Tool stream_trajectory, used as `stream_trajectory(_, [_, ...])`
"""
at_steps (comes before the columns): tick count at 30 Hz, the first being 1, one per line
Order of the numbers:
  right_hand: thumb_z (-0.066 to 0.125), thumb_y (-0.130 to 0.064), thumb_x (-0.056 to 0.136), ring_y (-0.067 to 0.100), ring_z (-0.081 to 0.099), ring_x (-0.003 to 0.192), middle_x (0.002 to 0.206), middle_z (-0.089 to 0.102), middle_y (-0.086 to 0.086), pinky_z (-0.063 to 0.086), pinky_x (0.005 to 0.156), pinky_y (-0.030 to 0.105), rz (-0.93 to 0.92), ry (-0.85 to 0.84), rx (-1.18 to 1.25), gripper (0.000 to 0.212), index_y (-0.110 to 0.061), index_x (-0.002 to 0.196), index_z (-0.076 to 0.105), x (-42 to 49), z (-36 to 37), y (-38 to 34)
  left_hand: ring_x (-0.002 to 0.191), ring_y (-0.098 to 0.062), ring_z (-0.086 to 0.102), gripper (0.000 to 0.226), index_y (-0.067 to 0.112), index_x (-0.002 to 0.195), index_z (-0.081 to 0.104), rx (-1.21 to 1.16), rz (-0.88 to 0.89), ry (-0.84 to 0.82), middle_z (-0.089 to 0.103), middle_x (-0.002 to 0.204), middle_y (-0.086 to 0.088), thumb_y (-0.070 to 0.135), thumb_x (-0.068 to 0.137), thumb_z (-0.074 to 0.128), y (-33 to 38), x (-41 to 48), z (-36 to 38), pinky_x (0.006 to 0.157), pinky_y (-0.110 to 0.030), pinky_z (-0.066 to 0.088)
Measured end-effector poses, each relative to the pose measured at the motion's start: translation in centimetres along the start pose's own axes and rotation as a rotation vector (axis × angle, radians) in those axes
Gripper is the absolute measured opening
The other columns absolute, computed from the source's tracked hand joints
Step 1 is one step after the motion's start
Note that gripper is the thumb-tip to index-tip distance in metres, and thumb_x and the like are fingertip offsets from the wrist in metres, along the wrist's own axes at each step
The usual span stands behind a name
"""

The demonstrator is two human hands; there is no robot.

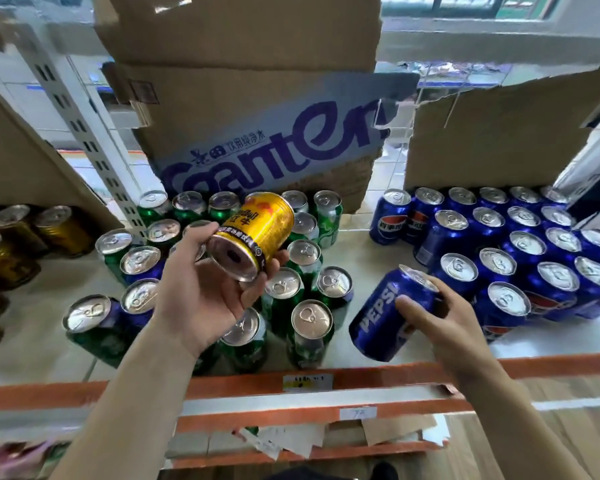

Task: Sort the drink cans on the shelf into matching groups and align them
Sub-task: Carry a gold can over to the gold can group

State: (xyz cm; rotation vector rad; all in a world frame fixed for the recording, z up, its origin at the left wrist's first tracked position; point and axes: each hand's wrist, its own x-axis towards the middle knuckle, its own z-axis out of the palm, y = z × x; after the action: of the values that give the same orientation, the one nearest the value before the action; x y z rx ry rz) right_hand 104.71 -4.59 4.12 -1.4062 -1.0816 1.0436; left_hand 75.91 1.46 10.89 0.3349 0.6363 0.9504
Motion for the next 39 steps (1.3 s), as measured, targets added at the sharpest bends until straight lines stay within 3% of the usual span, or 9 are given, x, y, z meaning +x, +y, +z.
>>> stream_trajectory(4, [0.082, -0.073, 0.050, 0.018, 0.069, 0.073, 0.081, 0.072, 0.005, 0.060, 0.068, 0.034, 0.055, 0.049, 0.313, 0.068, -0.018, 0.090, 0.074, -0.4, 0.2, -1.8, 0.097, -0.039, 0.067, 0.054, -0.007, 0.115, 0.068, 0.045, -0.012, -0.096, 0.060, 0.123, -0.034, 0.032, 0.081, 0.052, -1.5, 0.6, 0.9, 0.076, -0.034, 0.060])
stream_trajectory(8, [0.048, -0.067, 0.078, 0.029, 0.072, 0.070, 0.085, 0.073, 0.017, 0.062, 0.066, 0.045, 0.154, 0.067, 0.581, 0.063, -0.012, 0.080, 0.079, -1.5, 0.3, -3.8, 0.104, -0.045, 0.065, 0.057, -0.007, 0.117, 0.066, 0.074, -0.060, -0.166, 0.060, 0.126, -0.033, 0.030, 0.079, 0.046, -3.0, 0.6, 2.1, 0.081, -0.041, 0.058])
stream_trajectory(11, [0.041, -0.062, 0.087, 0.030, 0.070, 0.065, 0.083, 0.071, 0.017, 0.059, 0.064, 0.044, 0.130, 0.082, 0.598, 0.061, -0.016, 0.077, 0.080, -2.4, -0.2, -4.3, 0.090, -0.036, 0.068, 0.053, 0.000, 0.105, 0.075, 0.151, -0.093, -0.133, 0.066, 0.113, -0.027, 0.040, 0.083, 0.048, -4.6, 0.7, 3.2, 0.072, -0.039, 0.056])
stream_trajectory(20, [0.068, -0.071, 0.068, 0.035, 0.069, 0.072, 0.095, 0.070, 0.021, 0.059, 0.065, 0.043, 0.090, 0.220, 0.589, 0.077, -0.007, 0.110, 0.069, -6.5, -3.0, -3.0, 0.078, -0.023, 0.067, 0.063, 0.008, 0.127, 0.058, 0.305, -0.160, -0.154, 0.070, 0.106, -0.025, 0.048, 0.079, 0.053, -10.6, 1.9, 5.5, 0.074, -0.034, 0.049])
stream_trajectory(24, [0.076, -0.072, 0.059, 0.035, 0.069, 0.072, 0.094, 0.070, 0.021, 0.059, 0.064, 0.043, 0.064, 0.290, 0.577, 0.071, -0.014, 0.100, 0.076, -8.2, -5.8, -2.8, 0.084, -0.020, 0.068, 0.064, 0.009, 0.124, 0.062, 0.399, -0.171, -0.207, 0.070, 0.111, -0.021, 0.052, 0.077, 0.063, -13.7, 2.6, 6.6, 0.067, -0.027, 0.054])
stream_trajectory(28, [0.087, -0.062, 0.050, 0.041, 0.065, 0.088, 0.101, 0.068, 0.023, 0.055, 0.078, 0.056, 0.094, 0.292, 0.512, 0.096, -0.004, 0.122, 0.061, -9.3, -9.8, -2.1, 0.091, -0.022, 0.071, 0.062, 0.014, 0.123, 0.064, 0.500, -0.169, -0.233, 0.071, 0.115, -0.015, 0.055, 0.076, 0.058, -17.0, 3.2, 8.2, 0.071, -0.029, 0.054])
stream_trajectory(33, [0.076, -0.032, 0.059, 0.039, 0.059, 0.096, 0.104, 0.062, 0.020, 0.047, 0.090, 0.063, 0.071, 0.245, 0.435, 0.063, -0.013, 0.118, 0.063, -9.7, -15.8, -0.6, 0.088, -0.025, 0.073, 0.055, 0.013, 0.119, 0.065, 0.604, -0.124, -0.179, 0.074, 0.106, -0.014, 0.050, 0.079, 0.065, -22.5, 4.3, 11.4, 0.069, -0.033, 0.057])
stream_trajectory(35, [0.071, -0.029, 0.063, 0.034, 0.059, 0.094, 0.100, 0.062, 0.014, 0.046, 0.090, 0.057, 0.080, 0.269, 0.400, 0.058, -0.013, 0.118, 0.061, -9.4, -18.2, 0.0, 0.095, -0.029, 0.072, 0.058, 0.012, 0.123, 0.062, 0.629, -0.084, -0.170, 0.073, 0.108, -0.015, 0.048, 0.078, 0.064, -24.7, 4.9, 12.6, 0.072, -0.034, 0.059])
stream_trajectory(39, [0.072, -0.041, 0.067, 0.023, 0.051, 0.078, 0.080, 0.052, 0.003, 0.042, 0.077, 0.044, 0.058, 0.329, 0.250, 0.024, -0.038, 0.091, 0.067, -8.6, -23.1, 1.4, 0.087, -0.021, 0.071, 0.052, 0.012, 0.119, 0.063, 0.645, -0.024, -0.189, 0.074, 0.097, -0.009, 0.044, 0.079, 0.060, -28.7, 6.1, 15.2, 0.070, -0.031, 0.057])
